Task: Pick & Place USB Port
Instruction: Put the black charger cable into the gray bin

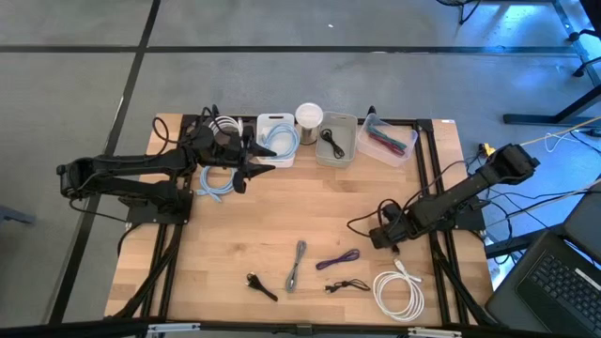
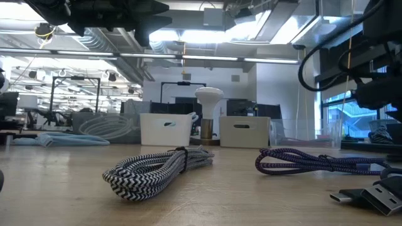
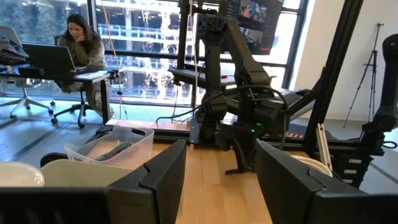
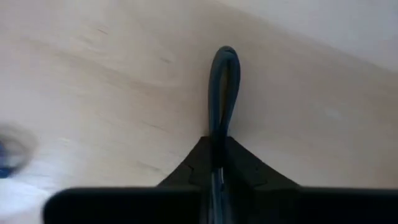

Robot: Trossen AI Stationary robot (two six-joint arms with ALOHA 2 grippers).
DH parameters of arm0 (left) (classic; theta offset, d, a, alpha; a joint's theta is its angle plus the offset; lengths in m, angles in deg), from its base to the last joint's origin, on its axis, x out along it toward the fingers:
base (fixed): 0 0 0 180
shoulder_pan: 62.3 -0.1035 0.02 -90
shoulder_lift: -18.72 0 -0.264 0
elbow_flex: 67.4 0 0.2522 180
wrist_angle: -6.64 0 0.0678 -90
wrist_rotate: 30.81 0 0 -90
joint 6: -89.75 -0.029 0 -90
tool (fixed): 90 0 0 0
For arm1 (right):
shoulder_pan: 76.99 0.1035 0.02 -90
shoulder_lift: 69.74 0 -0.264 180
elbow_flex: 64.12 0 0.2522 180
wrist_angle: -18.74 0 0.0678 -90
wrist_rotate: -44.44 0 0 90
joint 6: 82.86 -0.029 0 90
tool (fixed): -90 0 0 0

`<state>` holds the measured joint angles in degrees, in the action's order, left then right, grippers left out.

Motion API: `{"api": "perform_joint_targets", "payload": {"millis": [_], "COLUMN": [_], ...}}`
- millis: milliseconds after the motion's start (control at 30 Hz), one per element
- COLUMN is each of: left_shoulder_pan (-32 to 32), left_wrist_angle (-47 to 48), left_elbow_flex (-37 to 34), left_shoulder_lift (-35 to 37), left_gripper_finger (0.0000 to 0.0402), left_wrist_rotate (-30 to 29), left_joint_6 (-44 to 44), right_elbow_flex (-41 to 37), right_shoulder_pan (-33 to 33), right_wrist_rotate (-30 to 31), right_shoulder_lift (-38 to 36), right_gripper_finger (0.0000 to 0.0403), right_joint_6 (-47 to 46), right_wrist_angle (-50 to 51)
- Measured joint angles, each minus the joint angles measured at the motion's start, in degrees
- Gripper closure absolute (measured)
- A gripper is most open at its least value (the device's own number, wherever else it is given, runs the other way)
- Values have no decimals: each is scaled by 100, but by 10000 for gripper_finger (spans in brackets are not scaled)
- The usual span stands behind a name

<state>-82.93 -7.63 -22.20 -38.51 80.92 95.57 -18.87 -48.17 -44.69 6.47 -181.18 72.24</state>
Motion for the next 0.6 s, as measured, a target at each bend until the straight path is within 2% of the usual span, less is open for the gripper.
{"api": "perform_joint_targets", "payload": {"millis": [167, 333, 600], "left_shoulder_pan": [0, 0, 0], "left_wrist_angle": [0, 0, 0], "left_elbow_flex": [0, 0, 0], "left_shoulder_lift": [0, 0, 0], "left_gripper_finger": [219, 219, 219], "left_wrist_rotate": [-2, -2, -2], "left_joint_6": [-2, 0, 0], "right_elbow_flex": [-7, 160, 965], "right_shoulder_pan": [-11, -195, -1079], "right_wrist_rotate": [673, 1334, 2476], "right_shoulder_lift": [14, -1, -60], "right_gripper_finger": [384, 389, 389], "right_joint_6": [231, 856, 2965], "right_wrist_angle": [-285, -589, -530]}}
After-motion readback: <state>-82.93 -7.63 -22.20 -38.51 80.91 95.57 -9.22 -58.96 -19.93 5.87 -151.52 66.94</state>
